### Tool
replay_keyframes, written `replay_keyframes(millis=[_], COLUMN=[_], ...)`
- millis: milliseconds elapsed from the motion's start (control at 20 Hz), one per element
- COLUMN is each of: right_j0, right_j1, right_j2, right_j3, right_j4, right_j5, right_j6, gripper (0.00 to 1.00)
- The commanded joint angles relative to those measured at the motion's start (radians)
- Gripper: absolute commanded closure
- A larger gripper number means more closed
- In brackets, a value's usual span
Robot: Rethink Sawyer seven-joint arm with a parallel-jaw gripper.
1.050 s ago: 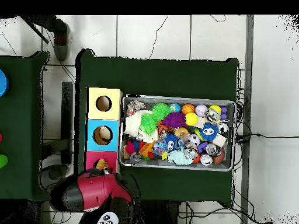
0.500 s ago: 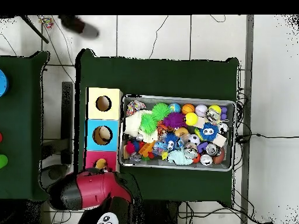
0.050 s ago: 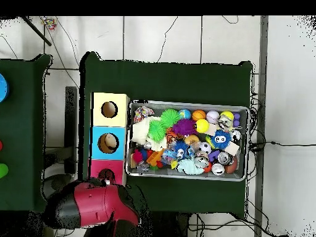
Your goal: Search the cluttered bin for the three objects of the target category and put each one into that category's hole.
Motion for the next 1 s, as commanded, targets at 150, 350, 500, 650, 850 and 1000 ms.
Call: replay_keyframes(millis=[150, 350, 500, 650, 850, 1000], right_j0=[-0.024, -0.052, -0.072, -0.108, -0.182, -0.255], right_j1=[-0.107, -0.051, -0.032, -0.045, -0.017, 0.023], right_j2=[0.026, 0.055, 0.069, 0.097, 0.163, 0.218], right_j3=[0.02, 0.017, 0.01, 0.034, 0.066, 0.056], right_j4=[0.042, 0.043, 0.043, 0.053, 0.066, 0.059], right_j5=[0.172, 0.101, 0.08, 0.078, 0.03, 0.004], right_j6=[0.139, 0.129, 0.116, 0.08, 0.032, -0.007], gripper=[0.0, 0.0, 0.0, 0.0, 0.0, 0.0])
